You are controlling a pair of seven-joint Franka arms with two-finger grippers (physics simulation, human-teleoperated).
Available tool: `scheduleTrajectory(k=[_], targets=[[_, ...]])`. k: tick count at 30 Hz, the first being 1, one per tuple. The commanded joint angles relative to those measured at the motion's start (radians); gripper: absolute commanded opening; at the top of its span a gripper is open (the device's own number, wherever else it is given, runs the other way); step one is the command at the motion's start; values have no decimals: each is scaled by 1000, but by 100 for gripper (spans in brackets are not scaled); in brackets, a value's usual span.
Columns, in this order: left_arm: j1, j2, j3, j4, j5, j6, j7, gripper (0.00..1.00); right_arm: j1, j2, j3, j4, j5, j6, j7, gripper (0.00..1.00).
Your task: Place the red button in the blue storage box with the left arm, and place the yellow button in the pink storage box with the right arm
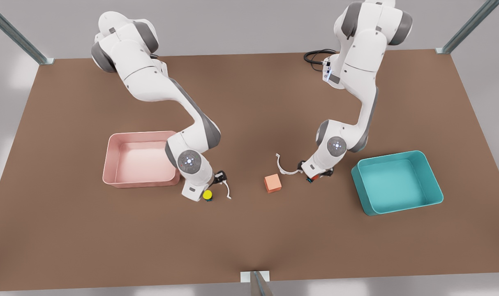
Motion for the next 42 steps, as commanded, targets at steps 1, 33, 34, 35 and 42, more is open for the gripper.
scheduleTrajectory(k=[1, 33, 34, 35, 42], targets=[[-6, 2, 0, -6, -2, 87, -6, 90, -4, 0, 0, -8, -5, 131, 111, 100], [532, -176, 2, 310, -49, -589, 310, 100, -46, 152, 1, -104, -4, 296, 84, 60], [526, -179, 2, 405, -48, -675, 169, 100, -44, 146, 1, -103, -4, 295, 84, 58], [498, -179, 2, 506, -7, -776, 66, 100, -43, 137, 3, -103, -4, 293, 82, 55], [434, -299, -20, 660, 116, -1049, -38, 100, -64, -20, 1, -124, -4, 171, 78, 40]])
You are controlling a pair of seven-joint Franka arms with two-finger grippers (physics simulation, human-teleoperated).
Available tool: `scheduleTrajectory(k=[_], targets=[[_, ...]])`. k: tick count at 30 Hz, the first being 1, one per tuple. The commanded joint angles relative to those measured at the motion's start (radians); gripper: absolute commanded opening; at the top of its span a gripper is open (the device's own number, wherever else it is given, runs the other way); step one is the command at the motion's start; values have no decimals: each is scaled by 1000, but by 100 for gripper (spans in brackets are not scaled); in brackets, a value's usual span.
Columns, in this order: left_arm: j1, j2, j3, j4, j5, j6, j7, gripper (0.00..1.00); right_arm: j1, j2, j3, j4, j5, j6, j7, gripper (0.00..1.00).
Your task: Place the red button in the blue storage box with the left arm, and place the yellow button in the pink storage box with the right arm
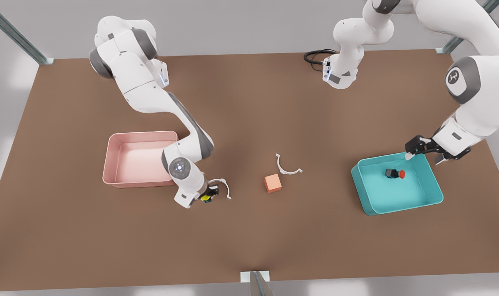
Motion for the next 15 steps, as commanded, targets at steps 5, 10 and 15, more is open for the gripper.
scheduleTrajectory(k=[5, 10, 15], targets=[[-21, 3, -1, 5, 30, -170, -253, 100, -115, -301, 21, -370, -9, -21, 8, 40], [-21, 3, -1, 5, 30, -170, -253, 100, -207, -487, 23, -723, -10, 144, -102, 41], [-36, 10, -1, 5, 56, -167, -250, 100, -321, -477, 29, -759, -9, 141, -233, 45]])
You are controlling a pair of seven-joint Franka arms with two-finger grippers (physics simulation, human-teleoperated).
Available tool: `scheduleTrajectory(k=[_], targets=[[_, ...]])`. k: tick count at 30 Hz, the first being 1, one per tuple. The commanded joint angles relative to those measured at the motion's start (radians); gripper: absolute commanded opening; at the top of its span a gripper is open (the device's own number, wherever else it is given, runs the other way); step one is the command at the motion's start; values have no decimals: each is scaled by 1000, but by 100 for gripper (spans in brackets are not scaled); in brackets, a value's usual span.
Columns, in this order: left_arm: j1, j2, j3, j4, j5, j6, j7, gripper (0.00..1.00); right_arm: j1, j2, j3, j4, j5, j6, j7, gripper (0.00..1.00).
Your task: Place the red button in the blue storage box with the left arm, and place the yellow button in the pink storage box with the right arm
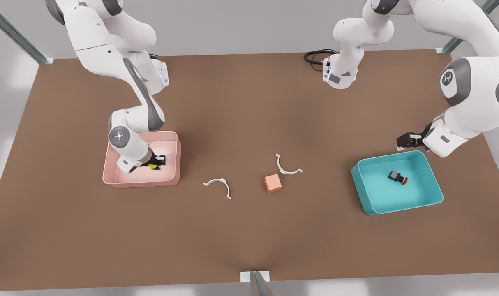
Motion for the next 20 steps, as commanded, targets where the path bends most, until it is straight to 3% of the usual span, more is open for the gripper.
scheduleTrajectory(k=[1, 3, 6, 8, 11, 13, 15, 20], targets=[[-11, 4, 0, 0, 17, -6, -106, 100, -11, 0, 0, -19, -9, 30, -156, 51], [-10, 4, 0, 0, 14, -5, -106, 100, -13, 2, 0, -16, -9, -31, -154, 98], [-11, 4, 0, 2, 13, -11, -108, 100, -13, 8, 0, -8, -9, -44, -156, 100], [-16, 4, 0, 2, 13, -8, -106, 100, -42, 26, -9, 107, -9, -56, -158, 100], [-21, 4, 0, 2, 14, -10, -106, 100, -57, 37, -14, 505, -12, -418, -147, 100], [-21, 4, 0, 0, 16, -8, -106, 100, -80, 31, -9, 809, -62, -772, -142, 100], [-21, 4, 0, 2, 16, -8, -104, 100, -147, -78, 17, 806, -47, -826, -138, 100], [-21, 4, 0, 2, 16, -6, -104, 100, -134, -53, 63, 736, -45, -806, -56, 100]])
